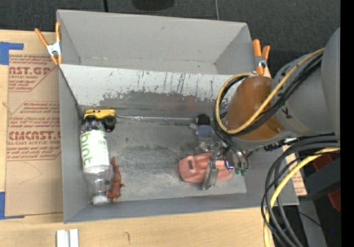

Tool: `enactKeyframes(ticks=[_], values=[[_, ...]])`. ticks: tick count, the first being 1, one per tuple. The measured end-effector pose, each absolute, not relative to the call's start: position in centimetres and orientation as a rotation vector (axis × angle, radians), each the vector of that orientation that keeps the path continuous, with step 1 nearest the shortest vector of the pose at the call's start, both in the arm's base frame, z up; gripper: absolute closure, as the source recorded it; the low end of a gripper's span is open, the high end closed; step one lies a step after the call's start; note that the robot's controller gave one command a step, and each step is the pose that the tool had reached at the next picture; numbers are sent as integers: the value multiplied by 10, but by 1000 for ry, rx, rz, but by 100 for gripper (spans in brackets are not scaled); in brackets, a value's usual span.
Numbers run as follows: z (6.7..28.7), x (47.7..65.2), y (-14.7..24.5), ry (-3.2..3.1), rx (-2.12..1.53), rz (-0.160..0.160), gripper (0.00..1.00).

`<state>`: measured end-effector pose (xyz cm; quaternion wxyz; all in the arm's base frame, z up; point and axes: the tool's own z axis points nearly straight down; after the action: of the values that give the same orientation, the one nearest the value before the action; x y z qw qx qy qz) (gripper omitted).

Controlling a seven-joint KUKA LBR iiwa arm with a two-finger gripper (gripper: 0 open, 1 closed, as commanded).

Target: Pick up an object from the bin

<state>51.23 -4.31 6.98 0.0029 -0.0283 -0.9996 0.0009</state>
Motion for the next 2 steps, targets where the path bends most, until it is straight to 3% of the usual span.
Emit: enactKeyframes(ticks=[1, 2], values=[[69, 540, -29, -3124, -72, 5, 100], [71, 546, -31, -3146, -81, -7, 100]])
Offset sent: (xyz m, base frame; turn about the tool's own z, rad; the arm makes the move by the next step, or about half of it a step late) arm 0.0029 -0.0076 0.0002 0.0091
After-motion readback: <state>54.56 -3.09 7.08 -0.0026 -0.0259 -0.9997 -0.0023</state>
